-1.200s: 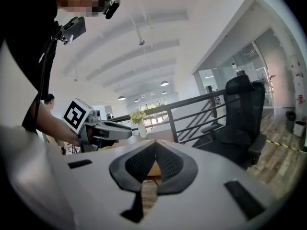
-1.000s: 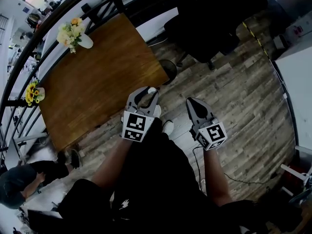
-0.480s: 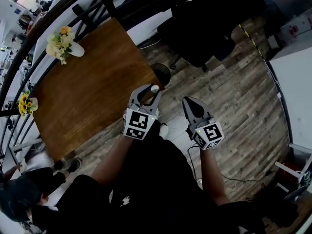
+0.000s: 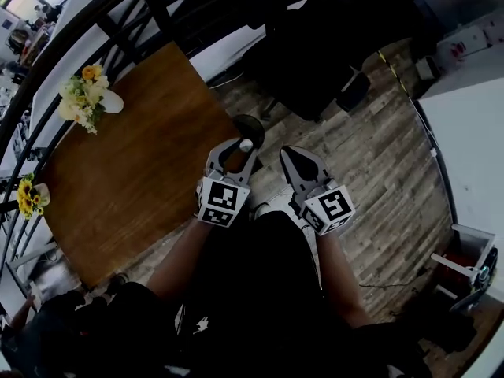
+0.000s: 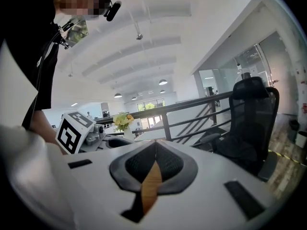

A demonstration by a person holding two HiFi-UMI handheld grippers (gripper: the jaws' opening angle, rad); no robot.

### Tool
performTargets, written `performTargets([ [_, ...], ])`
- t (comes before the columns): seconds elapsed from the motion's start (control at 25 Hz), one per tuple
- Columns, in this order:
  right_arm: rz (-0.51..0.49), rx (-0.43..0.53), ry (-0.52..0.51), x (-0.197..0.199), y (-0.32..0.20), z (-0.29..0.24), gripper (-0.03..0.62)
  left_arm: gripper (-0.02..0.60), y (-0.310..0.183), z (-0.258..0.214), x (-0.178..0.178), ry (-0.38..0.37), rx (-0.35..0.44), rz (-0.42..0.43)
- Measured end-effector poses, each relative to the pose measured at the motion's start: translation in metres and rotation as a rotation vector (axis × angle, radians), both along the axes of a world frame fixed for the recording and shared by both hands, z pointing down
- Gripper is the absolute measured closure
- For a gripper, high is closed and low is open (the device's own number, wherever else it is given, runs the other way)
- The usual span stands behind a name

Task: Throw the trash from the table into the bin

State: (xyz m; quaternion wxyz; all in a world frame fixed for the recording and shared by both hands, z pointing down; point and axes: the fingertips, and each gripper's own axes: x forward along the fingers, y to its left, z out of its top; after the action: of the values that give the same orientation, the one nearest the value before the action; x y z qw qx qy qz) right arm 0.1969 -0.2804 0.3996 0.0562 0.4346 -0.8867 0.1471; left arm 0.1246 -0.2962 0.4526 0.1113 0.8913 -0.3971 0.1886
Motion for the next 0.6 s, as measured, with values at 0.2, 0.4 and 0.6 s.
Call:
performTargets([
  [0.2,-0.013,-0.017,0.035,-0.001,-0.016,0.001,0.582,0.446,-0.014,0.006,-0.001,0.013,-0.018,-0.012],
  [0.4,-0.058,-0.031,0.059,0.000,-0.029,0.011,0.582,0.446,-0.021,0.014,0.003,0.039,-0.033,-0.056],
  [0.6,-0.157,-0.042,0.076,0.006,-0.048,0.019,0.582,0.446,-0.031,0.024,0.020,0.031,-0.050,-0.126],
])
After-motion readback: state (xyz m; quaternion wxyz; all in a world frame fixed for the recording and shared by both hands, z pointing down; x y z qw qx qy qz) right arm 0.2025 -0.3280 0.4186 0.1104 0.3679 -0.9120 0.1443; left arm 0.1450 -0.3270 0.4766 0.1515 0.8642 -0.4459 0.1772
